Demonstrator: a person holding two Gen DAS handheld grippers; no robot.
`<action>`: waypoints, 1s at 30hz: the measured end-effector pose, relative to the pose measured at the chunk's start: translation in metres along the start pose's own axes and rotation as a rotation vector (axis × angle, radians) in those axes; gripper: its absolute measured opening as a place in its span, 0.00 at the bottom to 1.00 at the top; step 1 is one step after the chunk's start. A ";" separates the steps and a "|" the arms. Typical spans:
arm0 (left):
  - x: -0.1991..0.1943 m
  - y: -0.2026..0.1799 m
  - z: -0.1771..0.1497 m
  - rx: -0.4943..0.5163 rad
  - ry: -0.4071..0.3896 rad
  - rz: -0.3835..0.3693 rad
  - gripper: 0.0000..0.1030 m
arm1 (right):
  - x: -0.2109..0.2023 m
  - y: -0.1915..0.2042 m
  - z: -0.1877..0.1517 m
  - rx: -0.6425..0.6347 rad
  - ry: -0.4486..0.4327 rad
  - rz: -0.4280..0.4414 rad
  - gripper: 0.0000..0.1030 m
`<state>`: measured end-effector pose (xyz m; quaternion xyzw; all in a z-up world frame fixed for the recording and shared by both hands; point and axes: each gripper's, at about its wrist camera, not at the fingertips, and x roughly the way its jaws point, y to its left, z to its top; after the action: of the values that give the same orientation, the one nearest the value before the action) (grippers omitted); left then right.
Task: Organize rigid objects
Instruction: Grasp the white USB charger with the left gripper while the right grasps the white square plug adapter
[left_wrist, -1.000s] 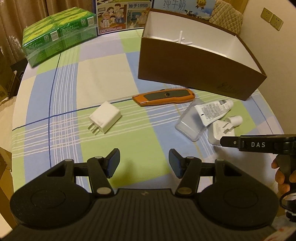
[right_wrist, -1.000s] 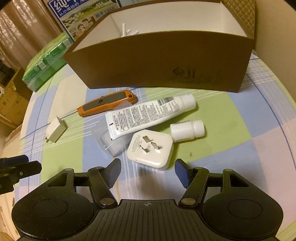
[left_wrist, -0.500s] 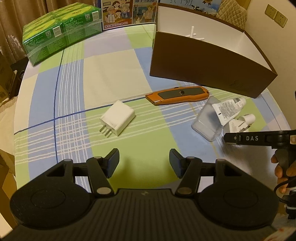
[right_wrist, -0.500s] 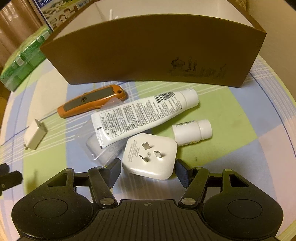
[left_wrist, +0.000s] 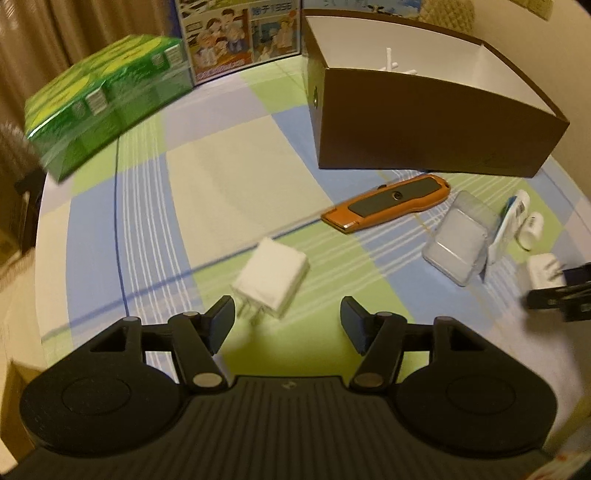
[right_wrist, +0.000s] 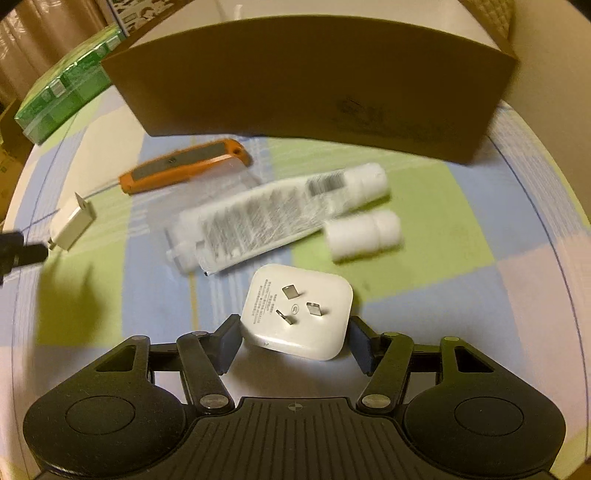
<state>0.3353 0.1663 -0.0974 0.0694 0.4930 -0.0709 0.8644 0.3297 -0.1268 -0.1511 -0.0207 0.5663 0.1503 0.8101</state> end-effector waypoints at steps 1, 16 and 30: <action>0.004 0.001 0.001 0.020 -0.005 -0.001 0.57 | -0.002 -0.003 -0.002 0.006 0.003 -0.001 0.57; 0.059 0.013 0.015 0.152 0.036 -0.049 0.41 | -0.026 -0.066 -0.025 0.177 -0.037 -0.073 0.57; 0.043 -0.020 0.005 -0.030 0.113 -0.007 0.34 | -0.024 -0.064 -0.029 0.195 -0.090 -0.111 0.58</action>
<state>0.3577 0.1438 -0.1333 0.0588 0.5424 -0.0624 0.8357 0.3132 -0.1988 -0.1481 0.0335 0.5394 0.0502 0.8399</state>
